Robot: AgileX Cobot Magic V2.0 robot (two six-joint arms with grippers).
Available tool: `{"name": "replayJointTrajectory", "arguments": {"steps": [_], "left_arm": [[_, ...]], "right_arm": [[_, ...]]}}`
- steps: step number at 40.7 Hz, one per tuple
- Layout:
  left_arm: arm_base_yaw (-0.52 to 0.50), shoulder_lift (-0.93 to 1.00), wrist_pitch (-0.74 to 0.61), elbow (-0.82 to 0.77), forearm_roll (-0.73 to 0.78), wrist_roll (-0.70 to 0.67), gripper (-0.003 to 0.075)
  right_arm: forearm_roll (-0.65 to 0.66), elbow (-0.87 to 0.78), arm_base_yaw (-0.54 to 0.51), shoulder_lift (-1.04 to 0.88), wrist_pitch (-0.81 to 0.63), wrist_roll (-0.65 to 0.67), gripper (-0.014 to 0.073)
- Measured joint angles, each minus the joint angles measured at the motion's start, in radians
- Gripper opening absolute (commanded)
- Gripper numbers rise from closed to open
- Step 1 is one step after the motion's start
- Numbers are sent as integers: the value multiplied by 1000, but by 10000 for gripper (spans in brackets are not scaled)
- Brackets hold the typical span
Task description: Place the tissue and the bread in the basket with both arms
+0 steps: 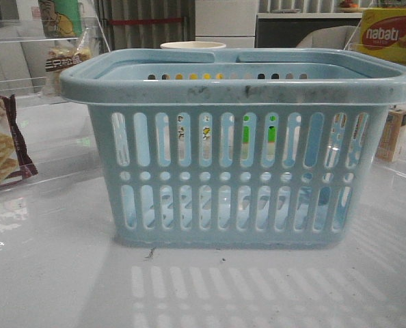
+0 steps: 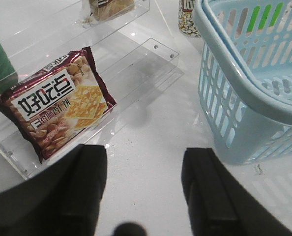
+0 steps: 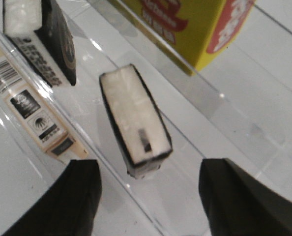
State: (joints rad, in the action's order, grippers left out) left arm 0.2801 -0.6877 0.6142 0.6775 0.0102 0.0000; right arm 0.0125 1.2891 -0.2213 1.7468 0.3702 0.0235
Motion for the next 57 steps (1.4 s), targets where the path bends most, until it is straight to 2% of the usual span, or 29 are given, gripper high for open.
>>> {"name": "replayJointTrajectory", "arguments": {"steps": [8, 11, 17, 21, 30, 38, 49, 57], "left_arm": [[0, 0, 0, 0, 0, 0, 400], [0, 0, 0, 0, 0, 0, 400], [0, 0, 0, 0, 0, 0, 400], [0, 0, 0, 0, 0, 0, 400], [0, 0, 0, 0, 0, 0, 400], [0, 0, 0, 0, 0, 0, 400], [0, 0, 0, 0, 0, 0, 400], [0, 0, 0, 0, 0, 0, 400]], "right_arm": [[0, 27, 0, 58, -46, 1, 516], [0, 27, 2, 69, -64, 1, 435], [0, 29, 4, 76, -85, 1, 218], [0, 29, 8, 78, -90, 1, 157], [-28, 29, 27, 40, -57, 1, 151], [-35, 29, 108, -103, 0, 1, 151], [-39, 31, 331, -307, 98, 1, 151], [-45, 31, 528, -330, 223, 1, 159]]}}
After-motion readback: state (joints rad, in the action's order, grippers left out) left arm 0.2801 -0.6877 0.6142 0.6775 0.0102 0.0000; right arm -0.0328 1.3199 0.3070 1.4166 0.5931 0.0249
